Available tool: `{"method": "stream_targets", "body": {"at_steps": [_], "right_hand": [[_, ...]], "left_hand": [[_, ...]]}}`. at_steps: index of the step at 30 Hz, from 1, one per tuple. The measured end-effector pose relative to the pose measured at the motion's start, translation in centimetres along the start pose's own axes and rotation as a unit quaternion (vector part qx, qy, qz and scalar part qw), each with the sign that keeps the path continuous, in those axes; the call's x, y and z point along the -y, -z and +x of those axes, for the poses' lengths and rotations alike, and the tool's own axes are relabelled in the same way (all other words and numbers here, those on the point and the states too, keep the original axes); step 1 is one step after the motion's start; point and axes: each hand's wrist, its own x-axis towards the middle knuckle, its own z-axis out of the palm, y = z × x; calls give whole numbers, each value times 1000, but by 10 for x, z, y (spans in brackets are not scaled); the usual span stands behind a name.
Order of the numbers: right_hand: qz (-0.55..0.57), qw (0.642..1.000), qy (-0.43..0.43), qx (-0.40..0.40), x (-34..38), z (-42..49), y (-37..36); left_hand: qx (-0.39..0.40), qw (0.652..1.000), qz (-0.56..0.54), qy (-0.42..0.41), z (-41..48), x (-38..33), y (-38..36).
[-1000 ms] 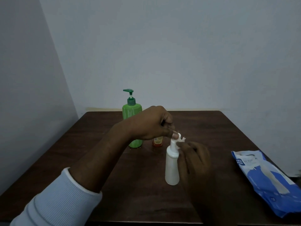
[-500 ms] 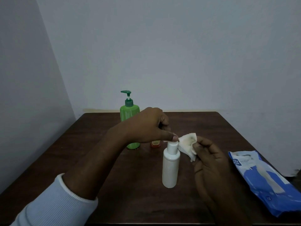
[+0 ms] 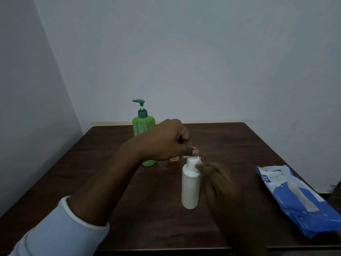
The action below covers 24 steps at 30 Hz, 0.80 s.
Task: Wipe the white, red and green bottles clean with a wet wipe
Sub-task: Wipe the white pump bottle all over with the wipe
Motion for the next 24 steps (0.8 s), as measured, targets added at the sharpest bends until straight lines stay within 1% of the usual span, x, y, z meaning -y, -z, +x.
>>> {"method": "stream_targets", "body": {"at_steps": [3,5,7,9,11,13,15,16,18,21,22,24], "right_hand": [[-27,999,30,36,-3,0,4],[-42,996,11,78,-3,4,10],[-50,994,-27,90,0,12,20],[-26,996,-56,60,1,19,26],[-1,998,-44,42,2,25,26],[16,997,-21,74,2,26,22],[27,993,-21,117,-3,25,21],[32,991,-32,128,-6,25,22],[39,990,-56,125,-14,30,24],[67,983,-133,111,-18,45,24],[85,977,-155,121,-17,51,22],[115,966,-161,164,-15,62,19]], "left_hand": [[6,1000,1,-2,0,0,1],[9,1000,-3,3,1,0,1],[9,1000,-3,5,1,0,2],[10,1000,-1,3,0,-1,1],[10,1000,1,0,-1,-1,1],[7,1000,5,1,-1,1,1],[5,1000,17,7,-1,4,1],[5,1000,21,9,-2,4,1],[8,1000,27,5,-3,5,1],[15,999,23,-19,-5,2,2],[16,999,22,-25,-6,2,1],[16,999,25,-36,-6,1,1]]}}
